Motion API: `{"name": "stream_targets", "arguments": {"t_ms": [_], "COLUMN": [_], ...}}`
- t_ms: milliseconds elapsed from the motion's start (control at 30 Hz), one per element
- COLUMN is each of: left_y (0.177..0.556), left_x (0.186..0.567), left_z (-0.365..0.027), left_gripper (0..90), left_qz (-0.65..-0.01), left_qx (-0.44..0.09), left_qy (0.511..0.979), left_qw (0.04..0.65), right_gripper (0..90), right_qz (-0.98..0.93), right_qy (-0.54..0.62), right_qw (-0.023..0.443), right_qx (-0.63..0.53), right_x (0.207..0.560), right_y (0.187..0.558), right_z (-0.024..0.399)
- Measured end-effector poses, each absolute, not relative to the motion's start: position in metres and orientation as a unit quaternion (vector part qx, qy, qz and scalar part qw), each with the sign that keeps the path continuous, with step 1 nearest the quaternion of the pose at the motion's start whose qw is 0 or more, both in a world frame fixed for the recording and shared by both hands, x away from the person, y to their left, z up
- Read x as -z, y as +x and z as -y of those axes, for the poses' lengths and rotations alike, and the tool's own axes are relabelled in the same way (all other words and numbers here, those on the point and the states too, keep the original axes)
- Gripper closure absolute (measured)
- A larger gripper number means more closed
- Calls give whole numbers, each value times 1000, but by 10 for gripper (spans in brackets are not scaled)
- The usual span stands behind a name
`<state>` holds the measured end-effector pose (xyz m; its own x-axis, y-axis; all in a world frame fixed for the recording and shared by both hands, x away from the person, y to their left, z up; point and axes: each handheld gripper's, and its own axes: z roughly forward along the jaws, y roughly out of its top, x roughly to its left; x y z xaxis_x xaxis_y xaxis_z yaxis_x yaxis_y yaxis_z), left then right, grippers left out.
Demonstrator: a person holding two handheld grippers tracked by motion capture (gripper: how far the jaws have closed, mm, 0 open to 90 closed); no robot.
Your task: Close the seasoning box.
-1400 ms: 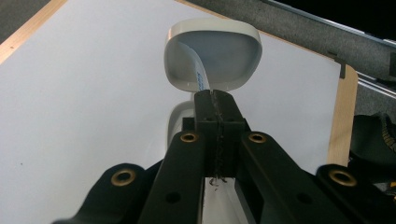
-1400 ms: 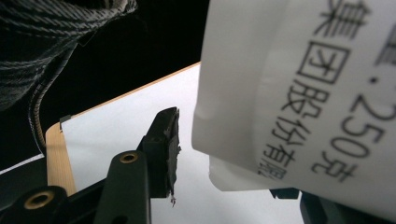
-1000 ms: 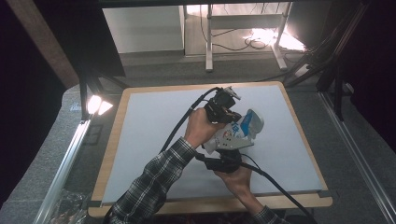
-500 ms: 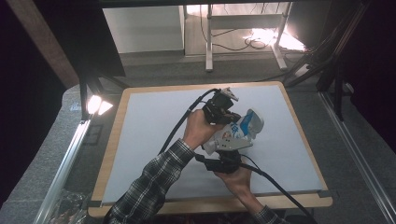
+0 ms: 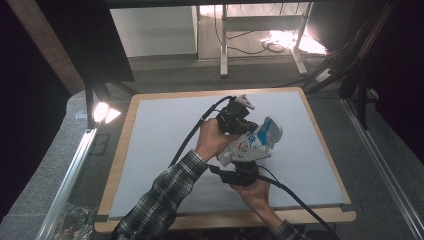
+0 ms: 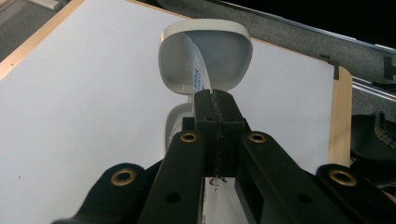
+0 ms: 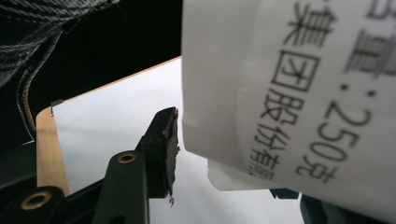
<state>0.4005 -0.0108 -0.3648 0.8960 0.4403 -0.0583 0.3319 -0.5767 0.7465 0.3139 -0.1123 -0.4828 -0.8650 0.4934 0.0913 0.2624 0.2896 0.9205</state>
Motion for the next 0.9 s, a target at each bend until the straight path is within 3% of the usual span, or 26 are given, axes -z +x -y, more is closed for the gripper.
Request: {"name": "stream_targets", "arguments": {"t_ms": [900], "left_y": [398], "left_x": [372], "left_z": [4], "left_gripper": [900], "left_qz": [-213], "left_qx": [-63], "left_qy": [878], "left_qw": [425], "right_gripper": [516], "right_qz": [-802], "right_qy": [239], "right_qw": [114], "right_qx": [-535], "right_x": [489], "right_y": [316], "right_z": [116]}}
